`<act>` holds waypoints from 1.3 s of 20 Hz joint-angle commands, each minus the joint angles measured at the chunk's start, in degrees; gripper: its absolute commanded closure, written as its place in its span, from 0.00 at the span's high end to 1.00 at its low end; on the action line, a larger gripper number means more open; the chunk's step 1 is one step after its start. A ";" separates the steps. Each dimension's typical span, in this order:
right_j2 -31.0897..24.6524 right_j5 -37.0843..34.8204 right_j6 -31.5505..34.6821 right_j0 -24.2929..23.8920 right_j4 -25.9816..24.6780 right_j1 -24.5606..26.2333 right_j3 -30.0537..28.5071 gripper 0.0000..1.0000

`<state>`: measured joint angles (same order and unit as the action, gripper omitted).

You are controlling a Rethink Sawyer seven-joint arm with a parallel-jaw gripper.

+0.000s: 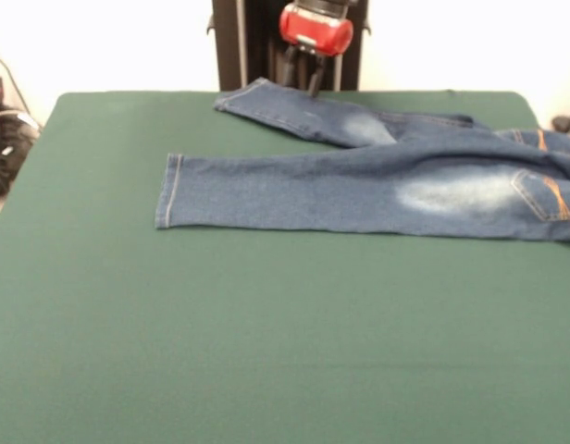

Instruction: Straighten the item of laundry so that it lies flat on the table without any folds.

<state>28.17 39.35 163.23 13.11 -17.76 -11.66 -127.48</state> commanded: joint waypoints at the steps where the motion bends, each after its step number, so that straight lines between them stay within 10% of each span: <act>1: -7.40 -3.57 4.54 0.43 7.12 -0.08 5.81 1.00; 15: -6.96 -0.24 2.71 1.28 8.24 2.62 7.75 1.00; 21: -13.00 -23.20 -5.08 -5.89 -2.94 -2.44 9.42 1.00; 26: -11.17 -26.54 -7.02 -4.93 -6.35 -1.70 11.52 1.00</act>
<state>25.10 22.58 163.23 8.36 -21.53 -14.06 -126.42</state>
